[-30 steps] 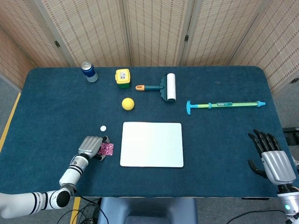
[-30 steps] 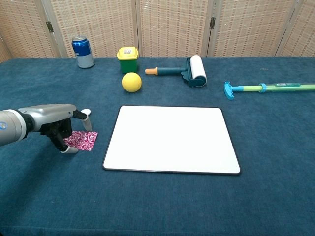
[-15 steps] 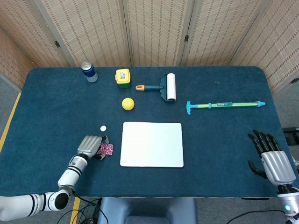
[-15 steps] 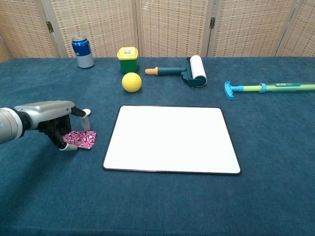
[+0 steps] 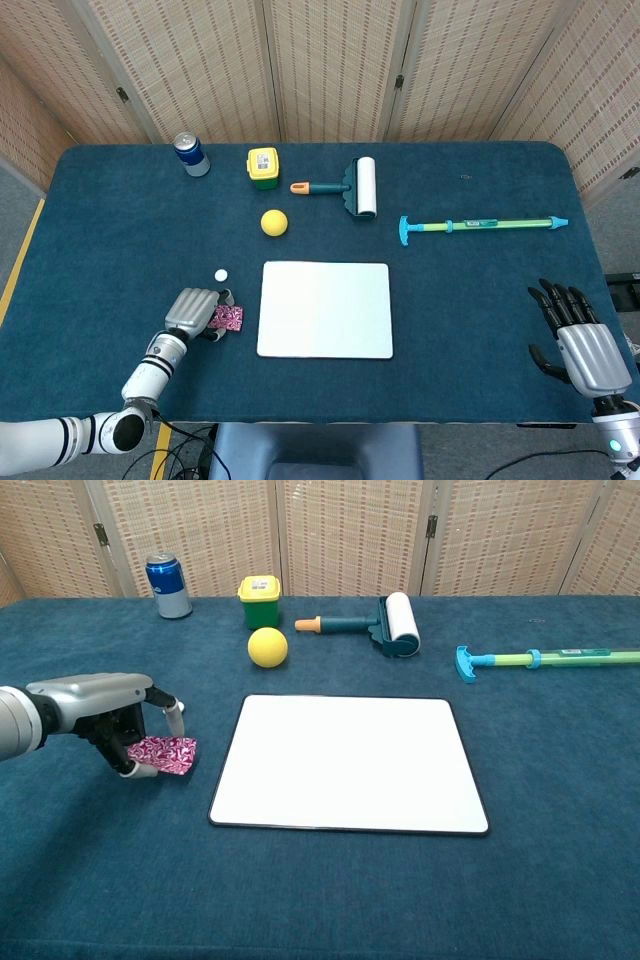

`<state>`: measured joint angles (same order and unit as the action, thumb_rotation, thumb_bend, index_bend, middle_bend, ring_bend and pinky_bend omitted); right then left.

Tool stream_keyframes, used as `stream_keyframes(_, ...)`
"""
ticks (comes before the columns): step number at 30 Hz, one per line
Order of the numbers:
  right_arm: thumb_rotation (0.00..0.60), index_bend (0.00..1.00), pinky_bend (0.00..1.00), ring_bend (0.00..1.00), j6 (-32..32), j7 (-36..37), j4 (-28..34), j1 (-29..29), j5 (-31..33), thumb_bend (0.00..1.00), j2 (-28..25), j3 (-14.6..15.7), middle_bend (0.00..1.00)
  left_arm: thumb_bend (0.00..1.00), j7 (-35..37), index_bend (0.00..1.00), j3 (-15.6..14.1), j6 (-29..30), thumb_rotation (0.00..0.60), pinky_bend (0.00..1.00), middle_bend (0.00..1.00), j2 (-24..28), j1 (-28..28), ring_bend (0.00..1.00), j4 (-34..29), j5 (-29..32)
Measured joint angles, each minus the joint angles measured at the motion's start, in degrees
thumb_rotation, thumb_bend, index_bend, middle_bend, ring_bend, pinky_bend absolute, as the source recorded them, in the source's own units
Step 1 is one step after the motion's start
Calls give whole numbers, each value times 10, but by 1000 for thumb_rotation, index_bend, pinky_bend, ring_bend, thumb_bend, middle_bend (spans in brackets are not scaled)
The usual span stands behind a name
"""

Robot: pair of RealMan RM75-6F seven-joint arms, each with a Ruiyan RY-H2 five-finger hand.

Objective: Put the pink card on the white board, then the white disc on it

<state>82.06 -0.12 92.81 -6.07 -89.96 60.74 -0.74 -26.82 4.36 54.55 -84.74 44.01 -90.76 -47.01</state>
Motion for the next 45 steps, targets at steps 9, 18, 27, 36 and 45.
stream_keyframes(9,600,0,0,0,-3,19,-1,-2,-12,287,-6,7,0,325,-79,557,26,25,600,881,1000,16,38,978,-82,35)
stream_keyframes(18,600,0,0,0,4,54,-7,1,-27,287,-16,15,0,325,-143,549,62,17,600,881,1000,-49,119,978,-77,111)
stream_keyframes(27,600,0,0,0,17,90,-20,7,-39,287,-26,23,0,325,-159,544,80,-15,600,881,1000,-134,184,978,-1,144)
stream_keyframes(36,600,0,0,0,14,116,-29,7,-33,287,-32,21,0,325,-153,526,100,-59,600,881,1000,-174,238,979,81,166)
stream_keyframes(45,600,0,0,0,11,124,-31,5,-25,287,-34,17,0,325,-141,441,106,-91,600,881,1000,-198,273,978,135,182)
